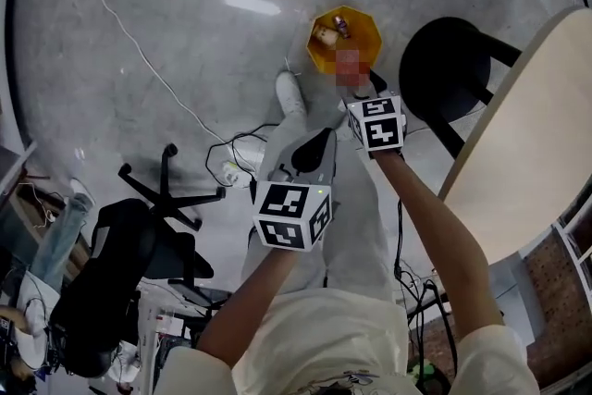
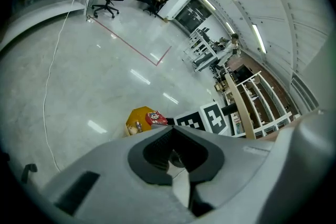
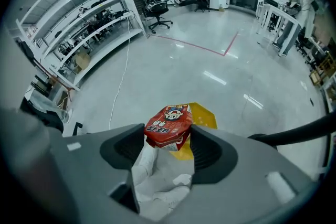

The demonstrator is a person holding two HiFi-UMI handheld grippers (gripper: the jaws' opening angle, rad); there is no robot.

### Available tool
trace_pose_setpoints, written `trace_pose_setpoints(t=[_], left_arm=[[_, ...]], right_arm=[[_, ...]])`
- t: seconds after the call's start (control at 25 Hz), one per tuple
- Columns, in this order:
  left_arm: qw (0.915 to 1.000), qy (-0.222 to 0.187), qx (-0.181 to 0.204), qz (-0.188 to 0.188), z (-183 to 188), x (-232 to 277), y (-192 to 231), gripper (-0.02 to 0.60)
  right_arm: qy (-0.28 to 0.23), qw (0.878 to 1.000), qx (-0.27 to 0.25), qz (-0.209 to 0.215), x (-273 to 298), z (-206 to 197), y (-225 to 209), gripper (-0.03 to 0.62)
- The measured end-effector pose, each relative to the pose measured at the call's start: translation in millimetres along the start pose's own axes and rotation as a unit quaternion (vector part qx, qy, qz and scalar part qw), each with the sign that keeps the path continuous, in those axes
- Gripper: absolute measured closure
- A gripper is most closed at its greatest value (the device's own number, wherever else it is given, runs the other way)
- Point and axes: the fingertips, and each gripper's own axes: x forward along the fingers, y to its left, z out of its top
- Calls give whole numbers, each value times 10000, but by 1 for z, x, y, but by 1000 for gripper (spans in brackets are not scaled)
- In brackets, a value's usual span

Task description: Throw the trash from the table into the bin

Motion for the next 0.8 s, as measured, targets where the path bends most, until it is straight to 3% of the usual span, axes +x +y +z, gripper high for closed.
trace_pose_setpoints(t=[0.36,0.72,0.8], left_arm=[[9994,278,-141,145,-20,59,55,575],[9990,388,-130,198,-26,81,75,575],[9989,410,-116,209,-24,80,77,575]], right_arm=[[435,9989,160,-4,90,-30,-15,312],[709,9954,564,-306,148,-48,-48,304],[822,9946,565,-302,154,-49,-53,246]])
